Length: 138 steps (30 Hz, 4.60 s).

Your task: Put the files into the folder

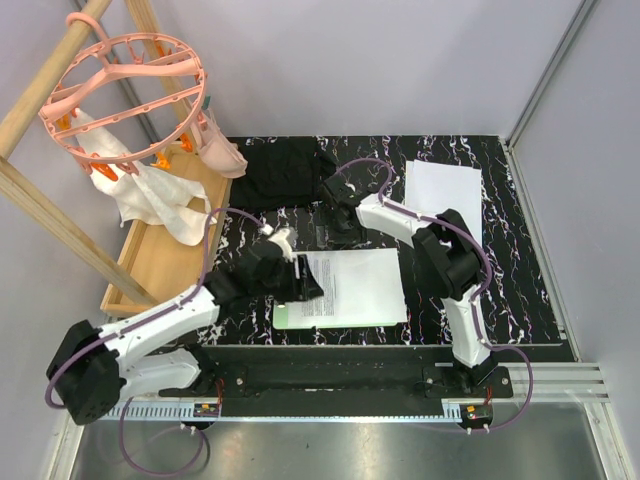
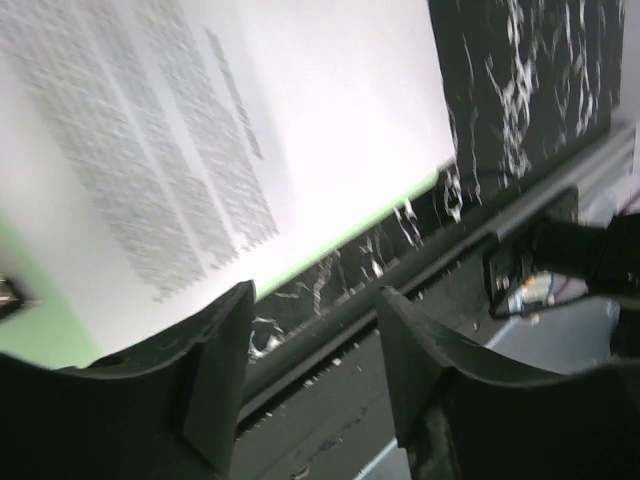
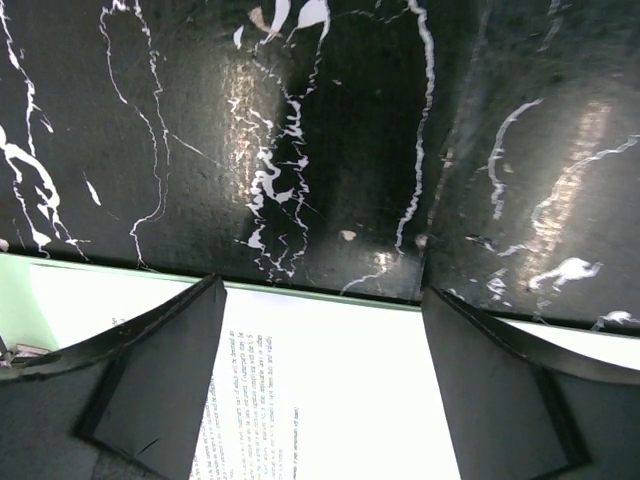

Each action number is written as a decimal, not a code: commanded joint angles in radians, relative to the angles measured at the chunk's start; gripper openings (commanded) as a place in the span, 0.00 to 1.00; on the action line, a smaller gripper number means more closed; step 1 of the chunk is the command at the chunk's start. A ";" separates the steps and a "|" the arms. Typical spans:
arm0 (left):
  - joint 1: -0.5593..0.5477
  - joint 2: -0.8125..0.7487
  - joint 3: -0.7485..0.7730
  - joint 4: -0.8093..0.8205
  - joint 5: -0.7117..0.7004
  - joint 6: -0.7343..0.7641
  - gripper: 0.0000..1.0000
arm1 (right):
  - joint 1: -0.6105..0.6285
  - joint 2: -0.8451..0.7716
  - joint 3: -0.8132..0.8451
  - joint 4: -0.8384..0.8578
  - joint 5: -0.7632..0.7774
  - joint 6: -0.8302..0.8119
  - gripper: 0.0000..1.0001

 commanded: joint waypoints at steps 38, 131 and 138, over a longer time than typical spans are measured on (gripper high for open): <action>0.287 0.428 0.242 -0.261 -0.148 0.283 0.52 | -0.320 -0.688 -0.788 0.192 -0.220 -0.017 1.00; 0.291 0.348 0.041 0.029 -0.066 0.114 0.00 | -0.243 -0.698 -0.557 0.048 -0.166 -0.017 1.00; 0.282 0.384 0.074 0.012 -0.067 0.110 0.00 | -0.073 -0.592 -0.526 0.151 -0.196 0.069 0.93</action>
